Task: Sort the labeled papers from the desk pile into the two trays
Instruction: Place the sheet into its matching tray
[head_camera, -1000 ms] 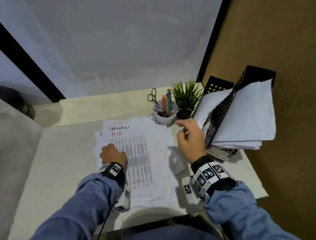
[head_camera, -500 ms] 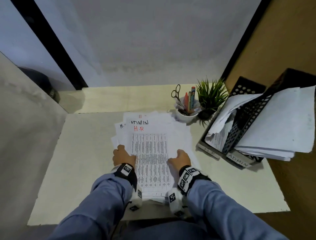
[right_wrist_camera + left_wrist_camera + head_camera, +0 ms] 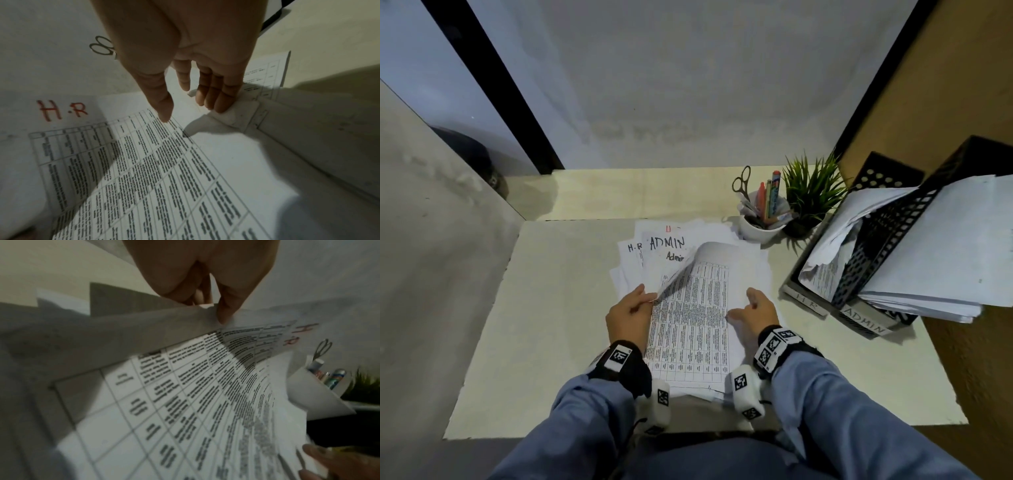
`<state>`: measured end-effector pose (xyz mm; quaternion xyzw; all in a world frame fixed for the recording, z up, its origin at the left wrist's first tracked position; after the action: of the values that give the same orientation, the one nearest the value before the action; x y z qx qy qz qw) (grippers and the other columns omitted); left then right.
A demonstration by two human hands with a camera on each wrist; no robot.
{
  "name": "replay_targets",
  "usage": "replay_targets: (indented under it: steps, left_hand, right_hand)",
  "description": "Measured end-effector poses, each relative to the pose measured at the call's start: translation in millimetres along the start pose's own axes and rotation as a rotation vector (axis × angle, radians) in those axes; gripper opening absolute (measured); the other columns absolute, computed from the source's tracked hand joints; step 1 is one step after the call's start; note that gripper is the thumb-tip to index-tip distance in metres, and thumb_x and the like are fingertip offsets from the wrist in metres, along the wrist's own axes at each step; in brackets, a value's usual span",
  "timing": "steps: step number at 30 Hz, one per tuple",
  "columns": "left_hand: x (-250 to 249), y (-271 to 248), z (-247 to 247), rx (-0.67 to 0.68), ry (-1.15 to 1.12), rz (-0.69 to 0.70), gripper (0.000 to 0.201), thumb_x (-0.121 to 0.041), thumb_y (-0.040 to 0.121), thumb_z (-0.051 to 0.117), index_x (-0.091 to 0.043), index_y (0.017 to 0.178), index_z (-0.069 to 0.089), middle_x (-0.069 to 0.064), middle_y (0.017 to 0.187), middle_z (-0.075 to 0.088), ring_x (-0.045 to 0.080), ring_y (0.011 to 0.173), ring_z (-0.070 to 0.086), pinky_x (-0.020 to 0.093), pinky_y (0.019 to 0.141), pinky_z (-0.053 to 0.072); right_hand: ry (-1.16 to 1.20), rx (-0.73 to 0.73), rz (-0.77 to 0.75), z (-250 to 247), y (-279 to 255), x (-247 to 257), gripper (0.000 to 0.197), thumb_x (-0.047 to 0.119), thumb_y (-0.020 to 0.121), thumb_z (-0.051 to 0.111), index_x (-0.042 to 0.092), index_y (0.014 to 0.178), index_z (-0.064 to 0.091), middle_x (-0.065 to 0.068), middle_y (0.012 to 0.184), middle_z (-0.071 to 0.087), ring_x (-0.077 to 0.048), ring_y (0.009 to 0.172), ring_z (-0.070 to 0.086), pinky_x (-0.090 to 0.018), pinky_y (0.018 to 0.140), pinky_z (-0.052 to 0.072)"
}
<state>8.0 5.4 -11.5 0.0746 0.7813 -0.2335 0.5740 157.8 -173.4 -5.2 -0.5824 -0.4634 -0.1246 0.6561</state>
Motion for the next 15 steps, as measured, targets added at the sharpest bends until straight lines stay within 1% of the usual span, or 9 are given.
replay_targets:
  steps: [2, 4, 6, 7, 9, 10, 11, 13, 15]
  left_hand:
    - [3.6, 3.0, 0.5, 0.001, -0.096, -0.038, 0.032, 0.007, 0.079, 0.061, -0.019, 0.068, 0.076, 0.001, 0.122, 0.064, 0.017, 0.111, 0.060, 0.036, 0.104, 0.043]
    - [3.6, 4.8, 3.6, 0.048, -0.215, -0.097, 0.039, 0.013, 0.077, 0.058, -0.017, 0.057, 0.073, 0.003, 0.122, 0.062, 0.021, 0.113, 0.058, 0.040, 0.103, 0.044]
    - [-0.4, 5.0, 6.8, 0.122, -0.271, -0.138, 0.047, 0.017, 0.077, 0.055, -0.017, 0.049, 0.070, 0.008, 0.123, 0.059, 0.027, 0.115, 0.055, 0.043, 0.102, 0.044]
    - [-3.0, 5.4, 6.8, 0.147, -0.270, -0.145, 0.050, 0.019, 0.076, 0.052, -0.017, 0.046, 0.068, 0.011, 0.122, 0.059, 0.028, 0.114, 0.055, 0.042, 0.101, 0.044]
    - [-7.7, 6.2, 5.5, 0.178, -0.244, -0.155, 0.048, 0.022, 0.075, 0.047, -0.011, 0.045, 0.063, 0.014, 0.120, 0.060, 0.031, 0.110, 0.055, 0.037, 0.094, 0.046]
    - [-8.1, 7.6, 4.9, 0.194, -0.225, -0.165, 0.045, 0.023, 0.074, 0.046, -0.009, 0.045, 0.060, 0.015, 0.119, 0.061, 0.031, 0.109, 0.057, 0.035, 0.090, 0.047]
    - [-8.4, 8.4, 4.3, 0.214, -0.213, -0.179, 0.044, 0.023, 0.072, 0.044, -0.008, 0.044, 0.057, 0.015, 0.117, 0.063, 0.032, 0.107, 0.058, 0.034, 0.087, 0.048]
    - [-7.0, 10.2, 2.8, 0.234, -0.195, -0.197, 0.049, 0.026, 0.069, 0.039, -0.009, 0.039, 0.055, 0.016, 0.111, 0.065, 0.032, 0.101, 0.059, 0.031, 0.078, 0.049]
    - [-7.3, 11.9, 1.6, 0.232, -0.149, -0.212, 0.055, 0.026, 0.067, 0.034, -0.012, 0.034, 0.054, 0.018, 0.110, 0.064, 0.029, 0.098, 0.057, 0.026, 0.071, 0.045]
  right_hand:
    - [0.111, 0.008, 0.014, 0.1, 0.8, -0.9, 0.076, -0.015, 0.080, 0.060, 0.005, 0.146, 0.027, -0.014, 0.149, 0.030, -0.026, 0.118, 0.044, -0.034, 0.100, 0.039]
    - [0.170, 0.015, 0.032, 0.9, 1.6, -1.1, 0.079, -0.015, 0.079, 0.060, 0.009, 0.147, 0.028, -0.014, 0.152, 0.028, -0.028, 0.122, 0.043, -0.038, 0.101, 0.040]
    - [0.130, 0.000, 0.023, 0.8, 3.3, 0.0, 0.077, -0.012, 0.080, 0.061, 0.010, 0.146, 0.029, -0.012, 0.148, 0.035, -0.027, 0.121, 0.045, -0.033, 0.096, 0.040]
    - [0.107, -0.003, 0.012, -1.2, 2.7, 2.8, 0.072, -0.011, 0.081, 0.061, 0.008, 0.144, 0.032, -0.012, 0.139, 0.044, -0.026, 0.114, 0.049, -0.027, 0.091, 0.041]
    - [0.096, -0.039, -0.049, -1.8, 1.1, 9.8, 0.047, -0.016, 0.083, 0.053, 0.004, 0.125, 0.048, -0.009, 0.101, 0.056, -0.023, 0.091, 0.050, -0.010, 0.071, 0.046]
    - [0.096, -0.047, -0.073, -2.2, -1.9, 14.1, 0.035, -0.019, 0.083, 0.049, 0.006, 0.108, 0.052, -0.006, 0.086, 0.052, -0.022, 0.084, 0.049, -0.005, 0.058, 0.044]
    - [0.118, -0.041, -0.081, -3.3, -0.3, 14.2, 0.035, -0.021, 0.080, 0.048, 0.010, 0.095, 0.051, -0.003, 0.078, 0.049, -0.022, 0.079, 0.049, -0.005, 0.048, 0.043]
    - [0.165, -0.064, -0.068, -4.0, 0.9, 14.9, 0.036, -0.024, 0.076, 0.050, 0.010, 0.086, 0.052, -0.003, 0.075, 0.052, -0.021, 0.074, 0.052, -0.009, 0.045, 0.045]
    - [0.192, -0.086, -0.040, -5.5, 4.0, 9.5, 0.030, -0.027, 0.074, 0.050, 0.002, 0.077, 0.058, -0.007, 0.074, 0.059, -0.024, 0.071, 0.056, -0.019, 0.054, 0.049]
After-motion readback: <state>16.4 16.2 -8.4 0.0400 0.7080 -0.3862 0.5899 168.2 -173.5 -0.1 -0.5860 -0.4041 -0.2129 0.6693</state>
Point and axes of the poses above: each hand's wrist, its own y-axis towards the middle knuckle, its own z-axis out of the palm, x = y × z, the point moved 3 cm from there along y, towards the middle knuckle
